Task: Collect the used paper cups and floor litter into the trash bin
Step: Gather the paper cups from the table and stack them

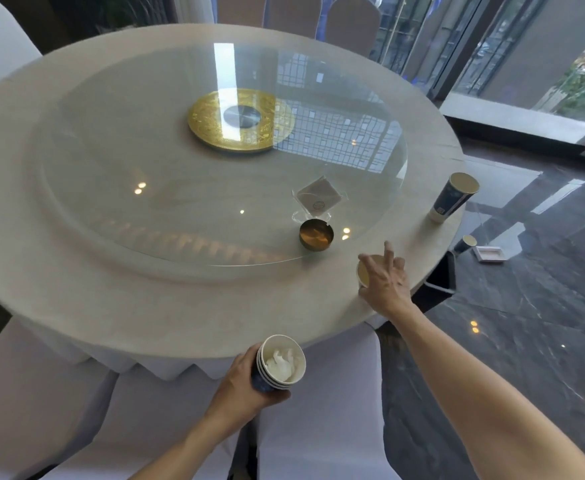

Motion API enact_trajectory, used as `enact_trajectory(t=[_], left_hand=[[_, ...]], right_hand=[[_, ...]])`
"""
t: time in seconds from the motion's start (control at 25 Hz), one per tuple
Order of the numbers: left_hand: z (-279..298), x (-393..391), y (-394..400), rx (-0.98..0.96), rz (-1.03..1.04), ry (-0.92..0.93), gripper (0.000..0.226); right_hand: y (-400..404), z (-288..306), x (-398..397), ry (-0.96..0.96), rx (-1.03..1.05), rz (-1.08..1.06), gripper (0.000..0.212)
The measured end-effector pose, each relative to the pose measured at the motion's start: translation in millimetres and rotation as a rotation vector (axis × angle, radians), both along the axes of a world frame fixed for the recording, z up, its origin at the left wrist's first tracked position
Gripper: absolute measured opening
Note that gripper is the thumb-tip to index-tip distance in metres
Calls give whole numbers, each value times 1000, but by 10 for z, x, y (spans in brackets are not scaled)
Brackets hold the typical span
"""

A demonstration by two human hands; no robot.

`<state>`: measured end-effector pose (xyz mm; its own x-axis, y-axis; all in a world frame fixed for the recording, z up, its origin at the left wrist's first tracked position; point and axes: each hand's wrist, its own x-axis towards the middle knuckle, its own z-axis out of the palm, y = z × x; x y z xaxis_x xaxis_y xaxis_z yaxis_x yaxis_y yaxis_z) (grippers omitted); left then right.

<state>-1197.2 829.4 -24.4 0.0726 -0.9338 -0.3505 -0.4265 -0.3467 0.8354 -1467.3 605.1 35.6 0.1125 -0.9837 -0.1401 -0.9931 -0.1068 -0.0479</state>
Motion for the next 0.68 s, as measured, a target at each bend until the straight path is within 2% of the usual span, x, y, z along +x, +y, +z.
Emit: enact_trajectory(t=[0.2, 0.36, 0.48, 0.68], left_hand=[[311, -240, -184, -84, -16, 72, 85], [560, -613, -364, -122, -56, 147, 75], [847, -990, -421, -162, -133, 200, 76], [1316, -1773, -284, -258, -268, 245, 79]], right_hand=[[1010, 208, -175, -197, 175, -106, 91], [1955, 228, -461, -270, 187, -203, 88], [2443, 232, -676, -367, 210, -264, 88], [2917, 282, -1092, -523, 168, -379, 111]])
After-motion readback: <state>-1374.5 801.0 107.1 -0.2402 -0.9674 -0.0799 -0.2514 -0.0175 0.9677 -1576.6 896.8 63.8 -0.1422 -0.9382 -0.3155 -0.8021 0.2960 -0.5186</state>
